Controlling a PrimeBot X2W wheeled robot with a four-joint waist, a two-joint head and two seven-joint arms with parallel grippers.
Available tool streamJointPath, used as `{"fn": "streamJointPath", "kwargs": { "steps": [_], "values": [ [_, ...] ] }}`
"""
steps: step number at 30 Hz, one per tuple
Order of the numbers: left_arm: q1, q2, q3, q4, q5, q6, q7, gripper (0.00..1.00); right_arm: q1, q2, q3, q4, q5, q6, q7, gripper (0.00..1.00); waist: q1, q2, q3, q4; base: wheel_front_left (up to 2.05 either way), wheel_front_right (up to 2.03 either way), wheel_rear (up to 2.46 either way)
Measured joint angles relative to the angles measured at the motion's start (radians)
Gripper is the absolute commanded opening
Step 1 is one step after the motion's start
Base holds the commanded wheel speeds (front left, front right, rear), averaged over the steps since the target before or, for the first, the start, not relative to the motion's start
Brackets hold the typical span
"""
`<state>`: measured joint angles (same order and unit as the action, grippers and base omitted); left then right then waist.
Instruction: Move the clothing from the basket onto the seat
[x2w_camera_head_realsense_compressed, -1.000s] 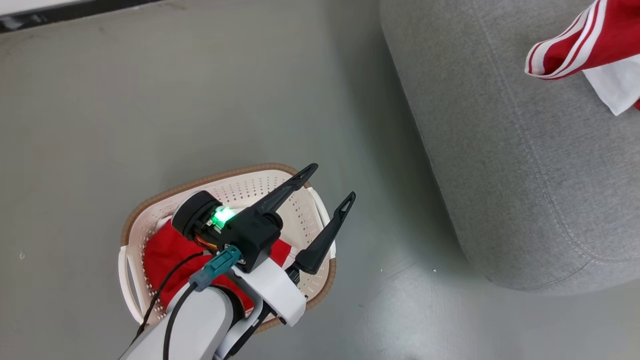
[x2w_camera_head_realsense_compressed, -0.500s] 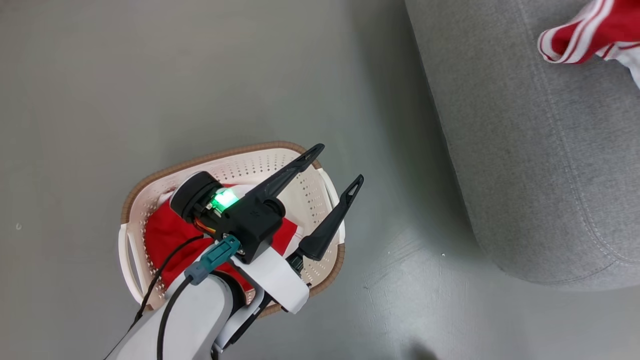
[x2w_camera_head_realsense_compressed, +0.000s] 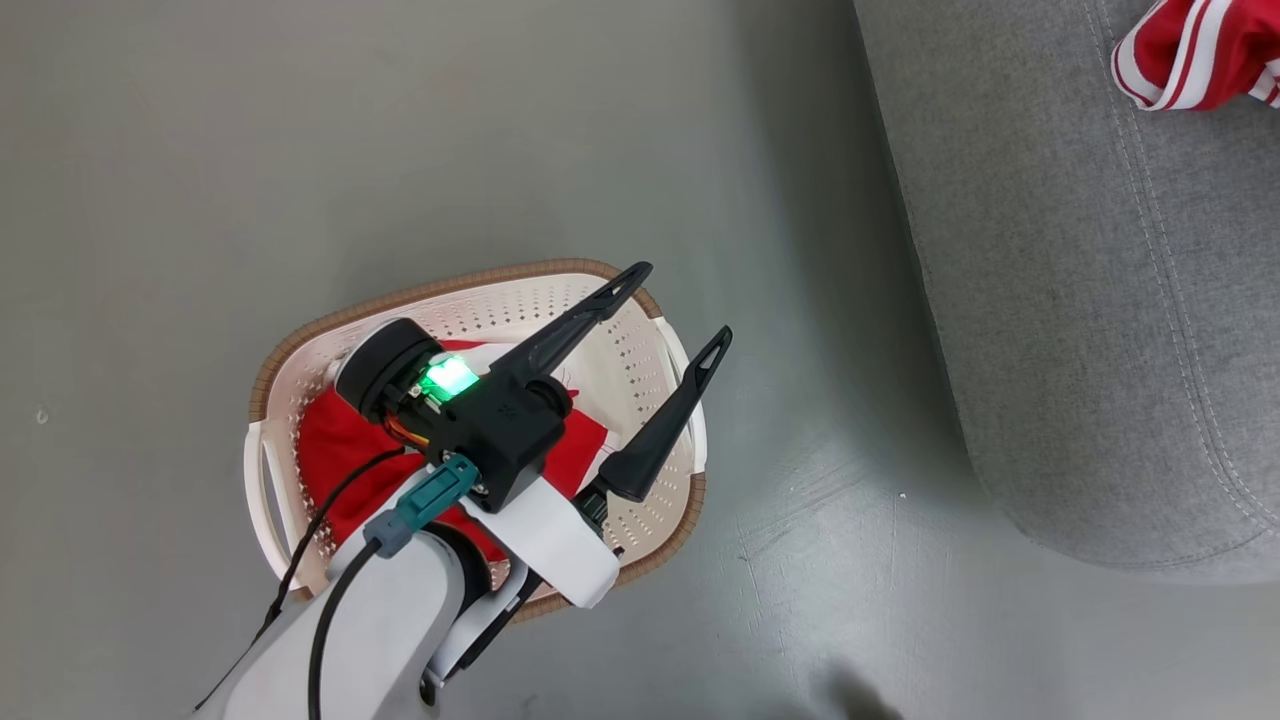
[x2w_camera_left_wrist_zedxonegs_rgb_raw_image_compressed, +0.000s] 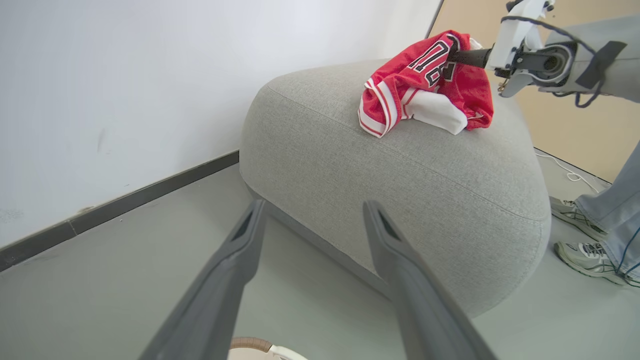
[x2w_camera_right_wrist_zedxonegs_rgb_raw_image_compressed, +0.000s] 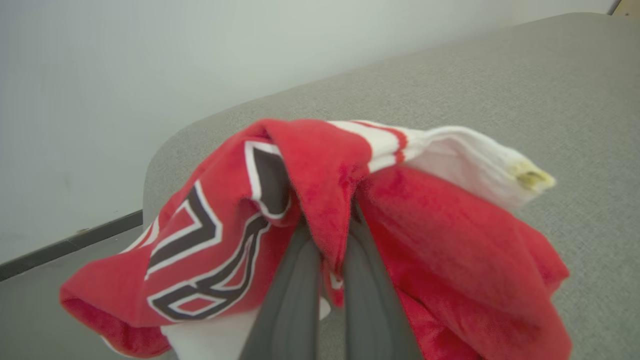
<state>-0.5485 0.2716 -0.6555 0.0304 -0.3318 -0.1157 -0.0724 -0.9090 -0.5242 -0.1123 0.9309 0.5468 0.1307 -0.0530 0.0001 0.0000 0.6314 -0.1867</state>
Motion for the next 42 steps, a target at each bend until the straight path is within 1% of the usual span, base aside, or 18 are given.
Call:
{"fn": "streamJointPath", "kwargs": {
  "steps": [3,6,9,11,14,15,17,18,19,21,25,26,27,33,36,42],
  "values": [
    [-0.006,0.000,0.000,0.001,0.000,0.000,-0.007,1.00,-0.020,-0.020,0.027,0.040,0.000,0.000,0.052,0.00,0.0000,0.0000,-0.002,0.003,0.00,0.00,0.00],
    [-0.007,-0.001,0.002,0.006,-0.017,0.000,-0.011,1.00,-0.041,-0.037,0.036,0.059,-0.005,0.000,0.076,0.00,0.0000,0.0000,-0.006,0.005,0.00,0.00,0.00],
    [-0.007,0.000,0.004,0.015,-0.018,0.000,-0.018,1.00,-0.042,-0.009,0.043,0.059,-0.024,0.000,0.080,0.00,0.0000,0.0000,-0.015,0.002,0.00,0.00,0.00],
    [-0.007,-0.002,0.003,0.017,-0.020,0.000,-0.021,1.00,-0.047,0.002,0.056,0.078,-0.014,0.001,0.123,0.00,0.0000,0.0000,-0.021,0.000,0.00,0.00,0.00],
    [-0.007,-0.004,0.001,0.017,-0.025,0.000,-0.026,1.00,-0.060,-0.024,0.064,0.096,0.003,0.000,0.147,0.29,0.0000,0.0000,-0.028,-0.001,0.00,0.00,0.00],
    [-0.007,-0.006,-0.001,0.018,-0.025,0.000,-0.027,1.00,-0.063,-0.034,0.068,0.099,0.004,0.000,0.153,0.34,0.0000,0.0000,-0.030,-0.002,0.00,0.00,0.00],
    [-0.007,-0.006,-0.006,0.021,-0.025,-0.002,-0.034,1.00,-0.066,-0.036,0.077,0.101,0.004,0.000,0.159,0.49,0.0000,0.0000,-0.035,-0.003,0.00,0.00,0.00],
    [-0.008,-0.005,-0.008,0.023,-0.025,-0.003,-0.035,1.00,-0.067,-0.033,0.083,0.103,0.004,0.000,0.160,0.61,0.0000,0.0000,-0.038,-0.003,0.00,0.00,0.00],
    [-0.008,-0.005,-0.011,0.024,-0.025,-0.003,-0.037,1.00,-0.068,-0.030,0.087,0.106,0.004,0.000,0.165,0.70,0.0000,0.0000,-0.040,-0.004,0.00,0.00,0.00],
    [-0.009,-0.002,-0.019,0.026,-0.025,-0.003,-0.042,1.00,-0.068,-0.026,0.093,0.110,0.006,0.000,0.169,0.84,0.0000,0.0000,-0.046,-0.006,0.00,0.00,0.00],
    [-0.010,0.002,-0.046,0.030,-0.024,-0.004,-0.043,1.00,-0.068,-0.015,0.121,0.111,0.011,0.000,0.181,0.98,0.0000,0.0000,-0.058,-0.011,0.00,0.00,0.00],
    [-0.010,0.002,-0.048,0.031,-0.025,-0.004,-0.043,1.00,-0.068,-0.011,0.126,0.111,0.016,0.000,0.184,0.98,0.0000,0.0000,-0.061,-0.012,0.00,0.00,0.00],
    [-0.010,0.003,-0.051,0.033,-0.025,-0.004,-0.044,1.00,-0.068,-0.009,0.130,0.111,0.021,0.000,0.185,1.00,0.0000,0.0000,-0.064,-0.014,0.00,0.00,0.00],
    [-0.010,0.003,-0.062,0.039,-0.025,-0.008,-0.053,1.00,-0.063,-0.005,0.153,0.108,0.028,0.000,0.185,1.00,0.0000,0.0000,-0.080,-0.022,0.00,0.00,0.00],
    [-0.010,0.009,-0.081,0.041,-0.009,-0.008,-0.061,1.00,-0.054,0.005,0.174,0.098,0.028,0.000,0.185,1.00,0.0000,0.0000,-0.092,-0.027,0.00,0.00,0.00],
    [-0.010,0.003,-0.107,0.053,-0.009,-0.008,-0.070,1.00,-0.019,0.017,0.195,0.076,0.049,0.000,0.184,1.00,0.0000,0.0000,-0.119,-0.035,0.00,0.00,0.00]
  ]
}}
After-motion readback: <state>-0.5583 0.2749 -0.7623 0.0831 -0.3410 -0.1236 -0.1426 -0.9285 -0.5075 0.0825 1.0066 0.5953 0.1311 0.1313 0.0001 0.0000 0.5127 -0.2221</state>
